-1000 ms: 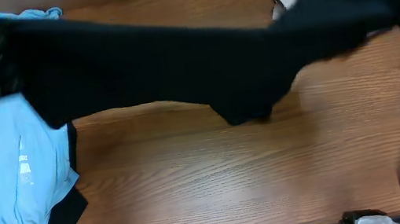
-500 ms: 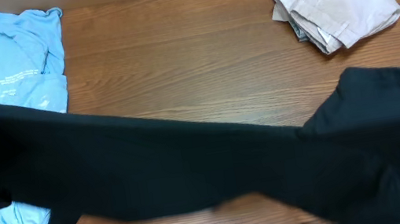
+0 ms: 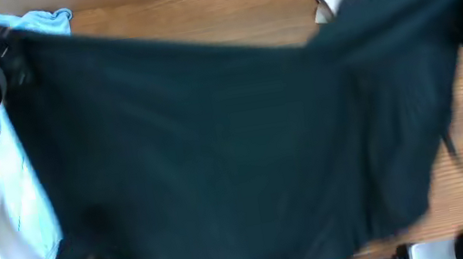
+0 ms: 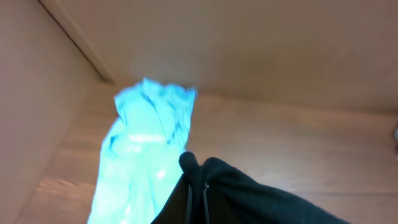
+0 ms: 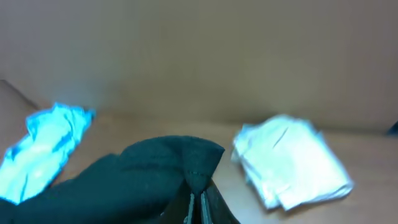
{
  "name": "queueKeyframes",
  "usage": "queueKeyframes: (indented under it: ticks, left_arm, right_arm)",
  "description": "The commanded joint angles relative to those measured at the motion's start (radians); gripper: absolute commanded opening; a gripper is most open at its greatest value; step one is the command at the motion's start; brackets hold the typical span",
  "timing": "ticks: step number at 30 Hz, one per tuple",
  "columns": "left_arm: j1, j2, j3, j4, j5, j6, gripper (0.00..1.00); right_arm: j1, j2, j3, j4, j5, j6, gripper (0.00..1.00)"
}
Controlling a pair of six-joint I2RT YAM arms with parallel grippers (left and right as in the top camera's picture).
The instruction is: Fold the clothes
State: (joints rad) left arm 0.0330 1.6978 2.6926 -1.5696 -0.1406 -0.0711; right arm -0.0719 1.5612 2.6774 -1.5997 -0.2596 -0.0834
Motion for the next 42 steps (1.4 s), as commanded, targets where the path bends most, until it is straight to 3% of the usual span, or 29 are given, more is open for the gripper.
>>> queueKeyframes:
  ticks: [1, 10, 17, 22, 30, 38, 42]
  left_arm:
    - [0.006, 0.132, -0.003, 0.007, -0.028, 0.024, 0.04]
    - [0.006, 0.49, -0.003, 0.145, -0.027, 0.024, 0.04]
    - [0.005, 0.735, -0.003, 0.269, -0.023, 0.023, 0.04]
    - [0.006, 0.809, -0.003, 0.238, -0.024, 0.023, 0.04]
    - [0.011, 0.814, -0.003, 0.082, -0.027, 0.023, 0.04]
    - [0.06, 0.814, -0.003, -0.12, -0.058, 0.013, 0.04]
    - [0.093, 0.814, -0.015, -0.121, 0.026, 0.003, 0.04]
  right_arm:
    - [-0.008, 0.182, -0.008, 0.002, -0.023, -0.048, 0.04]
    - [0.013, 0.614, -0.008, 0.11, -0.034, -0.052, 0.04]
    - [0.052, 0.839, -0.008, 0.223, -0.034, -0.052, 0.04]
    - [0.066, 0.865, -0.008, 0.172, -0.034, -0.039, 0.04]
    - [0.065, 0.869, -0.016, -0.095, -0.031, 0.01, 0.04]
    - [0.072, 0.865, -0.215, -0.095, -0.025, 0.108, 0.04]
    - [0.073, 0.854, -0.271, -0.095, 0.016, 0.146, 0.04]
